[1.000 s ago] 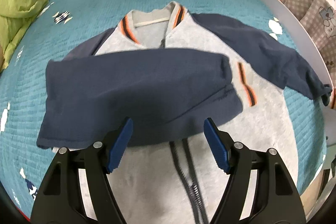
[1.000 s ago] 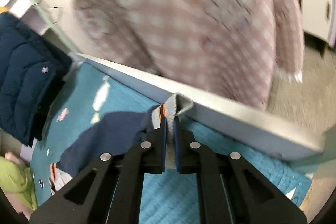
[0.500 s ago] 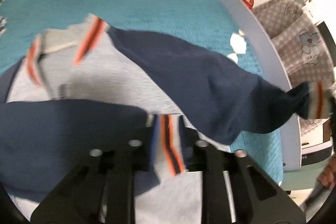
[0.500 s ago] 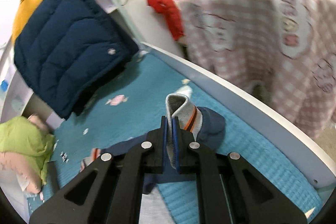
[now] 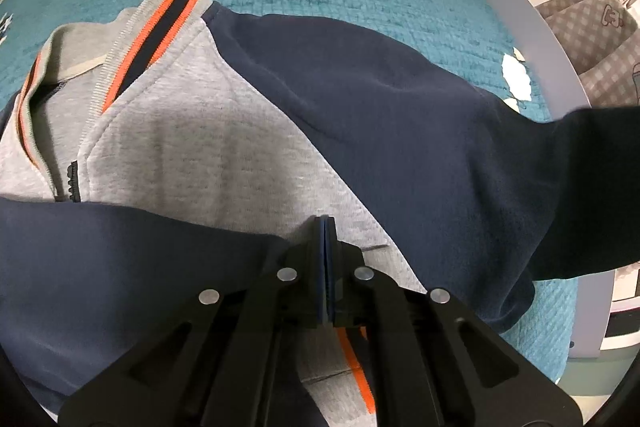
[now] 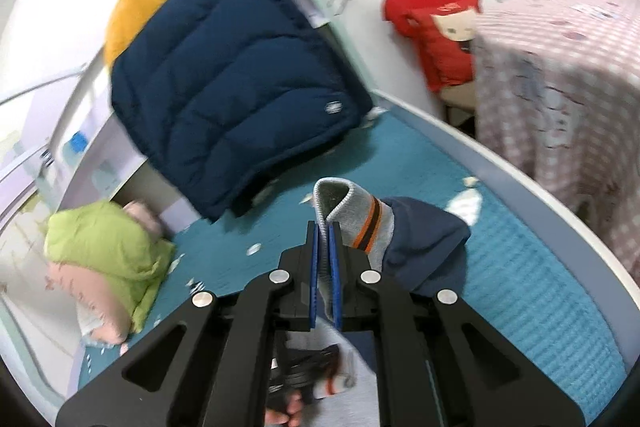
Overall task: Fold large clothes
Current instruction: 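Grasp the other navy sleeve cuff with the right tool and lift it, then fold the held cuff across the jacket body with the right tool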
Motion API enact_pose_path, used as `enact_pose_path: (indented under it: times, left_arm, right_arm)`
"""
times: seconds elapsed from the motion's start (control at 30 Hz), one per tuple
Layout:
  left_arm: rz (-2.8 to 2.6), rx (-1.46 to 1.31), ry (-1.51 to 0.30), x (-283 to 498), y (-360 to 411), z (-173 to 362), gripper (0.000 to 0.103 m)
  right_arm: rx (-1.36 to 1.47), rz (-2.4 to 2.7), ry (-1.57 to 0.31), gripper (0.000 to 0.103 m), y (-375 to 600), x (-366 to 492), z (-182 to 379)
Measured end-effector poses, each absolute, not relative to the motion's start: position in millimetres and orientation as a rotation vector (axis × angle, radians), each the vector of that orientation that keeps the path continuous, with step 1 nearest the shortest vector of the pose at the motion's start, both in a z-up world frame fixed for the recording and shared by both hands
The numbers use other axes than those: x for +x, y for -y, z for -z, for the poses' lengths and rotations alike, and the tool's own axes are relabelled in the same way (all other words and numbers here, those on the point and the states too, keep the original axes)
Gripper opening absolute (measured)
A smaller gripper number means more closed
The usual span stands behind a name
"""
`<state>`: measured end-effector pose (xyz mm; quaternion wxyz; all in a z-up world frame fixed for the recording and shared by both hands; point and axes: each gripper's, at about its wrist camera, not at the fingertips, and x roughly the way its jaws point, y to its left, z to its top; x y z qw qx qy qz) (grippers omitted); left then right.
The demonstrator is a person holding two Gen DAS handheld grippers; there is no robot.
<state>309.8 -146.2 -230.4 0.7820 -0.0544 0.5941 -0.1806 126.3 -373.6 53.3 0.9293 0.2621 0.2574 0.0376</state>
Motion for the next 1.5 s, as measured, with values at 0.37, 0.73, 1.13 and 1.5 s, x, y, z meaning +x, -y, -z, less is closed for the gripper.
enact_pose_path:
  times: [0.37,0.73,1.13,1.5]
  left_arm:
    - [0.402,-0.194,-1.347,323.9,136.8,233.4,0.003]
    - [0.298,-0.106,-1.328,308.7,90.3,180.6,0.003]
    - [0.040,-0.147,-1.292,295.9,-71.8,177.3,0.004]
    - [0.017,-0.245,-1.361,258.6,-134.7,206.3,0.032]
  right_arm:
    - [0.473,-0.364,-0.599,0.005,258.9,131.2,-74.8]
    - [0.389,-0.412,-0.652,0.005,198.2,138.8,-72.7]
    - [0.355,-0.451,-0.926,0.033,145.5,185.2,20.9]
    - [0.588,-0.033,-1.033,0.075,300.7,169.4,84.4]
